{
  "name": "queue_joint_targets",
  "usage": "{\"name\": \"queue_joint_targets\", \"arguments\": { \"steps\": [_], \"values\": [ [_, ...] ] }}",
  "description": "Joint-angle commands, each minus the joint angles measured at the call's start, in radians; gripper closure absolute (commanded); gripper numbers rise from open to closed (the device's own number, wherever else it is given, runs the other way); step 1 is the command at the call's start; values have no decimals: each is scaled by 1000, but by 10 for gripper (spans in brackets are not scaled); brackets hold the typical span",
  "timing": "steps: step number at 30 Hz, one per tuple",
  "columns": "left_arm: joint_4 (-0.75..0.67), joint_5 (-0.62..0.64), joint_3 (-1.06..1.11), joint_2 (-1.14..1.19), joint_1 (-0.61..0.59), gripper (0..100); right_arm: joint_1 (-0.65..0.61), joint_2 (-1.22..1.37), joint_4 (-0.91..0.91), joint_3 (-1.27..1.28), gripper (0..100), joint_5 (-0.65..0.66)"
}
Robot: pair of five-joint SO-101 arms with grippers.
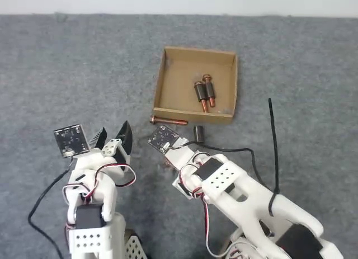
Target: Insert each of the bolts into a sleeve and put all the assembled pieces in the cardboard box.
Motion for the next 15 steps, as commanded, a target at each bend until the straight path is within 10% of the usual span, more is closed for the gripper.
{"name": "queue_joint_targets", "arguments": {
  "steps": [1,15],
  "values": [
    [-5,-6,-8,-15,-9,786,-1,53,-7,-77,845,18],
    [-5,-6,-8,-15,-11,786,-1,104,15,-130,992,46]
  ]
}}
